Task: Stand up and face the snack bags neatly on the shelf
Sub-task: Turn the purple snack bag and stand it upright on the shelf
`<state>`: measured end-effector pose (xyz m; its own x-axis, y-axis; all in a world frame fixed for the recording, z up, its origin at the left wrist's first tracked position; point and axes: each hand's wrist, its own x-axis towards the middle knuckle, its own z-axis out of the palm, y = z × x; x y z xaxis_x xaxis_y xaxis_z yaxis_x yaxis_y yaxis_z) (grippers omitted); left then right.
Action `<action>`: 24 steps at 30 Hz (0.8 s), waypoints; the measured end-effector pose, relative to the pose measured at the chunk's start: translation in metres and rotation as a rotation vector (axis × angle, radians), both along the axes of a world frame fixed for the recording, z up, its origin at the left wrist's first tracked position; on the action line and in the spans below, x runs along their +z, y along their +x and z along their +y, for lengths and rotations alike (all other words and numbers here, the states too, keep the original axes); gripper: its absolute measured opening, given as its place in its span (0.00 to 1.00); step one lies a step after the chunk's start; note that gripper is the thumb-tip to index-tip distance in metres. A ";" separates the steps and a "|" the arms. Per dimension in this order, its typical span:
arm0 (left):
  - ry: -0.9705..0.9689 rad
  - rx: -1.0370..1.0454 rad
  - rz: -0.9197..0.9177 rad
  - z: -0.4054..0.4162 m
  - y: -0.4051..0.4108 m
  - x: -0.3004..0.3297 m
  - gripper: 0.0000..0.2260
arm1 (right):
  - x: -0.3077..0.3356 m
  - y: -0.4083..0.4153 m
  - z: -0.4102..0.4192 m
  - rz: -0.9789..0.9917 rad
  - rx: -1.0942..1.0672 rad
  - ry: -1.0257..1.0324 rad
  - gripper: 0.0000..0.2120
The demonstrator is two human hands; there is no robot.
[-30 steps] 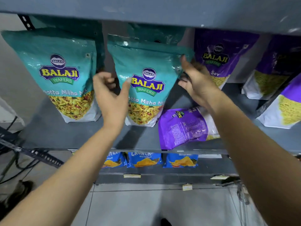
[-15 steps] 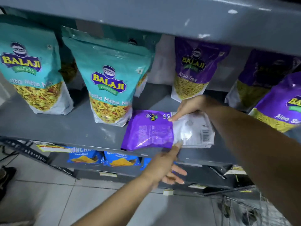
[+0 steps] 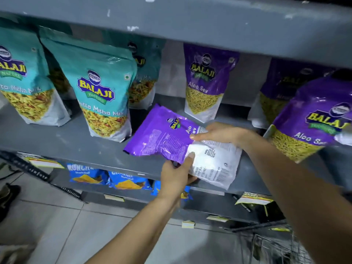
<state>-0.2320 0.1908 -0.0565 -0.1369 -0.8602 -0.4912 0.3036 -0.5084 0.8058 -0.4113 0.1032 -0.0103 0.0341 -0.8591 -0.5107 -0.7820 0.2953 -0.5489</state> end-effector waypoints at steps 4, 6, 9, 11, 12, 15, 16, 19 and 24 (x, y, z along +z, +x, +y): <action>-0.265 -0.130 -0.118 -0.003 0.004 0.016 0.14 | 0.006 -0.016 0.037 -0.354 -0.255 -0.279 0.17; -0.461 -0.196 -0.256 -0.019 0.012 0.027 0.16 | 0.008 -0.018 0.049 -0.503 -0.340 -0.472 0.24; -0.724 -0.299 -0.422 -0.053 0.026 0.048 0.16 | 0.009 -0.016 0.050 -0.671 -0.434 -0.699 0.13; -0.869 -0.382 -0.538 -0.077 0.034 0.059 0.18 | 0.001 -0.011 0.047 -0.700 -0.471 -0.797 0.14; -0.914 -0.421 -0.587 -0.087 0.037 0.061 0.19 | -0.006 -0.009 0.045 -0.716 -0.491 -0.825 0.15; -0.973 -0.505 -0.639 -0.108 0.041 0.051 0.19 | -0.032 -0.004 0.038 -0.715 -0.551 -0.855 0.18; -0.981 -0.525 -0.652 -0.112 0.041 0.044 0.18 | -0.039 -0.001 0.038 -0.724 -0.567 -0.858 0.18; -0.916 -0.480 -0.606 -0.117 0.045 0.019 0.14 | -0.054 0.004 0.037 -0.758 -0.545 -0.811 0.15; -0.661 -0.131 -0.663 -0.110 0.051 -0.017 0.11 | -0.053 0.002 0.036 -0.886 -0.638 -0.488 0.42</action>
<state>-0.1807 0.0805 -0.0738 -0.1197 -0.9897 0.0784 -0.3474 0.1157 0.9306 -0.4092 0.1397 -0.0637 -0.2936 -0.9456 -0.1403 0.1367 0.1038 -0.9852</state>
